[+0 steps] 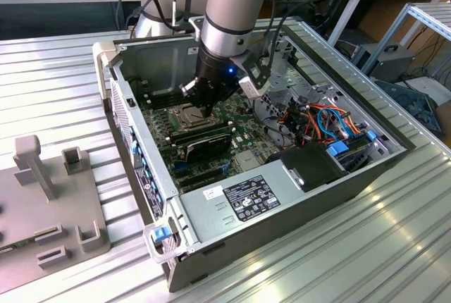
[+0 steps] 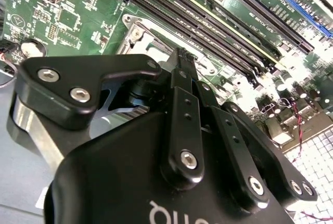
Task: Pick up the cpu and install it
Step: 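Install the second cpu locking lever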
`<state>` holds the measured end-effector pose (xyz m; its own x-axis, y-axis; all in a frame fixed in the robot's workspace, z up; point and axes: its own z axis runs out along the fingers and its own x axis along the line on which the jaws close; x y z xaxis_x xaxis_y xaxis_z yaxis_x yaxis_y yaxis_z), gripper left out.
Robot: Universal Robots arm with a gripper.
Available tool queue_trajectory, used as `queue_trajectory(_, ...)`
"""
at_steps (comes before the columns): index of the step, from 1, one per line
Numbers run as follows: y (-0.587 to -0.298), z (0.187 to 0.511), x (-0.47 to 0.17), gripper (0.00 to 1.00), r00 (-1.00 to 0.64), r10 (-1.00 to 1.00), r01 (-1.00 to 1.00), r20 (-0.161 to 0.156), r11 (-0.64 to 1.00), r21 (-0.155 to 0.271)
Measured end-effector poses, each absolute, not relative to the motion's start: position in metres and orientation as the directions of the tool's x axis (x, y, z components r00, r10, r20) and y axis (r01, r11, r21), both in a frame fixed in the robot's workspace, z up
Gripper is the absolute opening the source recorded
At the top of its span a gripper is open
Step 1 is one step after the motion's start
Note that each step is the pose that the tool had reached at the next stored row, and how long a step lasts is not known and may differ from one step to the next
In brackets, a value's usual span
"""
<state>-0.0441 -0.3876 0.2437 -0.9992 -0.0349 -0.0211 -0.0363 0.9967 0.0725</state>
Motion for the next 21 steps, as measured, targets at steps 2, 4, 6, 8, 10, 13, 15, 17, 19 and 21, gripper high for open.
queue_trajectory(2, -0.388, 0.2437, -0.0463, 0.11, -0.999, -0.035, -0.036, -0.021, 0.997, 0.072)
queue_trajectory(4, -0.3882, 0.2437, -0.0479, 0.11, -0.999, -0.035, -0.036, -0.021, 0.997, 0.073)
queue_trajectory(6, -0.3883, 0.2436, -0.048, 0.11, -0.999, -0.035, -0.036, -0.021, 0.997, 0.073)
queue_trajectory(8, -0.3883, 0.2437, -0.0484, 0.11, -0.999, -0.035, -0.036, -0.021, 0.997, 0.073)
queue_trajectory(10, -0.3883, 0.2436, -0.0484, 0.11, -0.999, -0.035, -0.036, -0.021, 0.997, 0.073)
queue_trajectory(13, -0.3883, 0.2436, -0.0485, 0.11, -0.999, -0.035, -0.036, -0.021, 0.997, 0.073)
queue_trajectory(15, -0.3883, 0.2436, -0.0485, 0.11, -0.999, -0.035, -0.036, -0.021, 0.997, 0.073)
queue_trajectory(17, -0.3883, 0.2436, -0.0486, 0.11, -0.999, -0.035, -0.036, -0.021, 0.997, 0.073)
queue_trajectory(19, -0.3883, 0.2436, -0.0496, 0.11, -0.999, -0.035, -0.036, -0.021, 0.997, 0.073)
queue_trajectory(21, -0.3883, 0.2436, -0.0523, 0.11, -0.999, -0.035, -0.036, -0.022, 0.997, 0.073)
